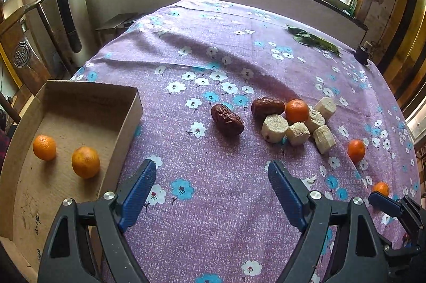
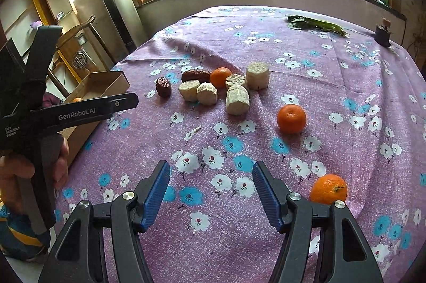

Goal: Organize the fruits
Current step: 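Move the left tool to the red date while the right tool approaches a white yam chunk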

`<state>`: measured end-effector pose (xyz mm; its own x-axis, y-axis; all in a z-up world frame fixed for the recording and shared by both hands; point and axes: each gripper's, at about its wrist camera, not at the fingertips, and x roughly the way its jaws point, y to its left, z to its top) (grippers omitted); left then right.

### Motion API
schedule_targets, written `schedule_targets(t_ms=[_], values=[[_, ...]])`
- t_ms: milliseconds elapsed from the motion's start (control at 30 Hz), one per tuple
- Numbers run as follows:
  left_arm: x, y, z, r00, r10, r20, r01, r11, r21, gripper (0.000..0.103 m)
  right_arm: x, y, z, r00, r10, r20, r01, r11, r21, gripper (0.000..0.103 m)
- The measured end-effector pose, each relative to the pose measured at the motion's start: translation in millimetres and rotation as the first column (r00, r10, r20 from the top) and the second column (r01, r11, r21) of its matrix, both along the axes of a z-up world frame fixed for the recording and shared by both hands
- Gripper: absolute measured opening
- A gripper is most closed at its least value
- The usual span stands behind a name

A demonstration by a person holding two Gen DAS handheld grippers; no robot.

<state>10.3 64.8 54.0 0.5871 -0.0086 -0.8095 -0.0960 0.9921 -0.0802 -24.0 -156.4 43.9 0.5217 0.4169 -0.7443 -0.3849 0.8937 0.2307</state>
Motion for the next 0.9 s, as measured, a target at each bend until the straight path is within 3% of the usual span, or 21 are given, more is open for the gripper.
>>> schedule_targets(t_ms=[433,900], values=[[39.8,0.4,-10.1,0.998,0.053,-0.019,-0.052,0.997,0.049,0.085,14.4,-11.6,-5.3,1.000,-0.013,-0.015,0.013,1.000,-0.010,0.069],[81.1,12.4,-24.5,0.991,0.106,-0.077,-0.108,0.994,-0.017,0.085,29.7,-9.3,-10.1,0.999,0.003,-0.034,-0.004,1.000,-0.014,0.069]])
